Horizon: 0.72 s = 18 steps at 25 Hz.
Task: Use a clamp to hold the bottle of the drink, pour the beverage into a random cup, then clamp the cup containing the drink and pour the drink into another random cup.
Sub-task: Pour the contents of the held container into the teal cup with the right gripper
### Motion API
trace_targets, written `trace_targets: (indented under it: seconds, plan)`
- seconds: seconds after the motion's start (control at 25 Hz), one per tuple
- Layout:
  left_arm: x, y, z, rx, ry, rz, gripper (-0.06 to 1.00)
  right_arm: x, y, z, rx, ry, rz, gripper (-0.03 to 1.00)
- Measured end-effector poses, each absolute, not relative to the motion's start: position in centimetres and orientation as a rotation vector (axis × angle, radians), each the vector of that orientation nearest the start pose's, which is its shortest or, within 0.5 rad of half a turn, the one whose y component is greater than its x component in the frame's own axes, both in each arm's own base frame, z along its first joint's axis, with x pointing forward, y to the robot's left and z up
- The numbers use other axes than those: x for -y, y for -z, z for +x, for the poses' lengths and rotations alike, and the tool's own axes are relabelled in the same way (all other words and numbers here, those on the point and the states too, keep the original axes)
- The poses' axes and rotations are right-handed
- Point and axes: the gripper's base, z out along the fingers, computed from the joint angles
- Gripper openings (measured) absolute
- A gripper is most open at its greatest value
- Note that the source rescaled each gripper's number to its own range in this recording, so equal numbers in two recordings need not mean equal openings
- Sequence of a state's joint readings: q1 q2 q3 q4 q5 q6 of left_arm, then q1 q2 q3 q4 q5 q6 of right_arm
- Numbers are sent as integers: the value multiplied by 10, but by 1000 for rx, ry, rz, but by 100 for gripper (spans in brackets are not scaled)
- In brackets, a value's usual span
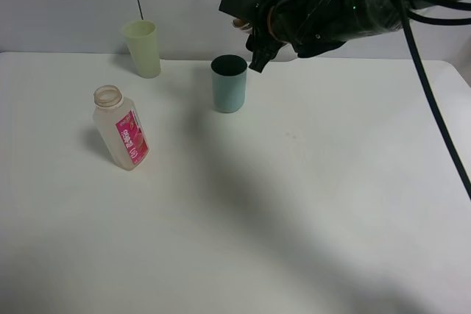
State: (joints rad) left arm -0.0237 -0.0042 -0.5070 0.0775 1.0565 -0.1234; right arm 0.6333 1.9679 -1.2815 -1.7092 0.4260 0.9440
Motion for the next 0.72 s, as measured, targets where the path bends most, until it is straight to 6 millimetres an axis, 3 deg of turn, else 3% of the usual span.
trace_targets:
  seconds: [0.72]
  plan:
    - [-6, -280, -6, -2024, 1, -105, 100, -229, -204, 372, -1745, 574, -1149, 0]
